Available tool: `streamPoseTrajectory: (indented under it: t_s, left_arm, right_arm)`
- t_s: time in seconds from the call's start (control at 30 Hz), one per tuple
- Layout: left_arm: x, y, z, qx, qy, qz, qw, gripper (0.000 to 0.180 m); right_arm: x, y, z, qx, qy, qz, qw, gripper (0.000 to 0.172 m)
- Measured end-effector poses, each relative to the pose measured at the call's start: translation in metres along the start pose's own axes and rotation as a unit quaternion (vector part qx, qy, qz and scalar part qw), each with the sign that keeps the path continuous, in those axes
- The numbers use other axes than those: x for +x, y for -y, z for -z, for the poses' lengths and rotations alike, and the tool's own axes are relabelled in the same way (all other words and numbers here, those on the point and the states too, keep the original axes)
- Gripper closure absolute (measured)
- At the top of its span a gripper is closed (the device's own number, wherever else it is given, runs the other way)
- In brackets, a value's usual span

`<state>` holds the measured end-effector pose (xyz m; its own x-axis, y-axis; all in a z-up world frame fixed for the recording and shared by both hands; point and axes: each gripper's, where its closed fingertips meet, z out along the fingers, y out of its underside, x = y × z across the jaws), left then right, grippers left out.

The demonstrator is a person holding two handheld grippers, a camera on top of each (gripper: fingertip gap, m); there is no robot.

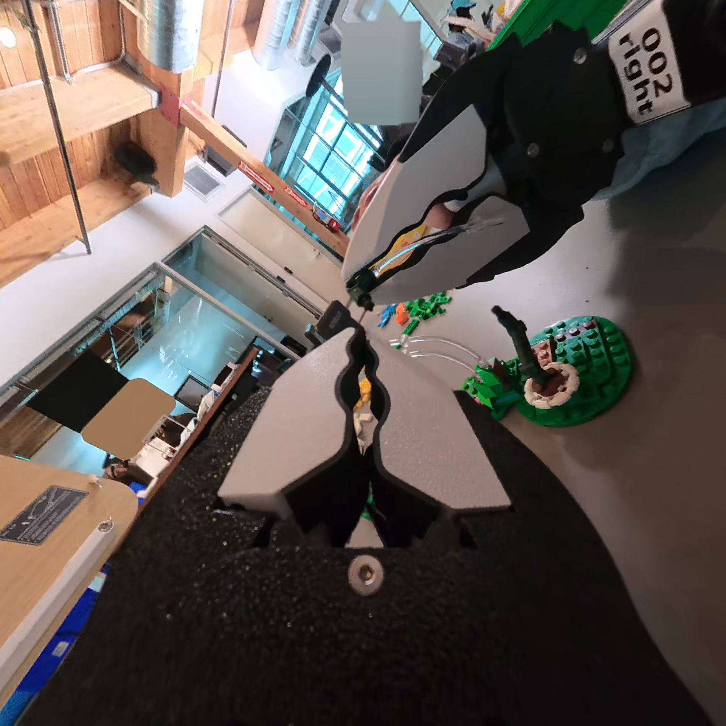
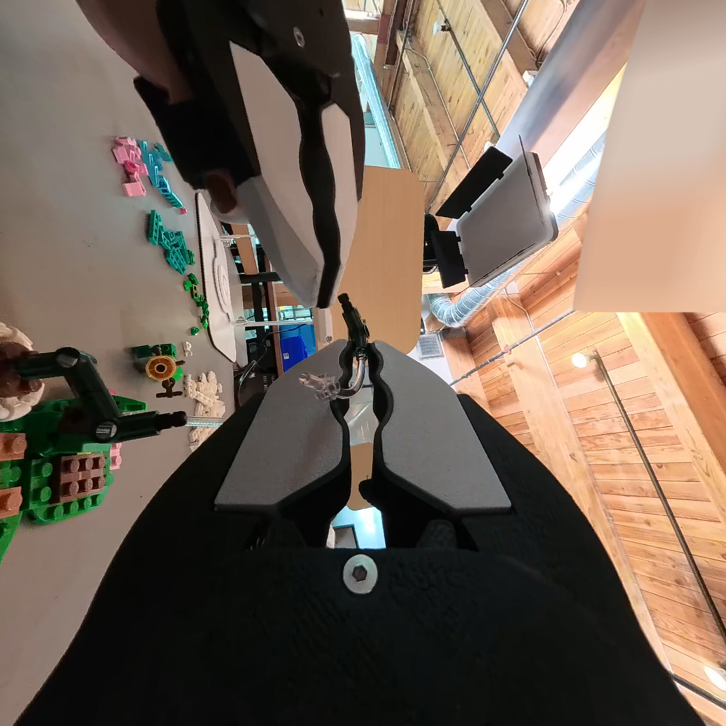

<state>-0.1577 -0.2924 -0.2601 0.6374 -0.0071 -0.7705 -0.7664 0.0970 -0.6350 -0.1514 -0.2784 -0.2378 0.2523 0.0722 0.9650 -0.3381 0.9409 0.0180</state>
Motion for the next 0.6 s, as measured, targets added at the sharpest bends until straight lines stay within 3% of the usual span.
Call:
streamPoseTrajectory:
  t_s: [0.07,0.13,0.27,0.6]
  left_arm:
    - [-0.0001,0.0047,0.0002,0.013,0.015,-0.011,1.0,0.18]
    - [0.0014,0.0072,0.0001,0.013,0.021,-0.027,0.999,0.169]
    - [0.0034,0.0108,0.0005,0.017,0.029,-0.058,0.998,0.172]
    - [0.0015,0.0092,0.001,0.006,0.012,-0.052,0.999,0.177]
  right_arm:
    - [0.0,0.0,0.0003,0.001,0.0,0.001,1.0,0.166]
    - [0.0004,0.0,0.0008,0.002,-0.001,0.002,1.0,0.166]
    - [-0.0015,-0.0003,0.0009,0.002,0.002,0.004,1.0,0.166]
    - [-0.0026,-0.0002,0.0008,0.004,0.004,0.006,1.0,0.166]
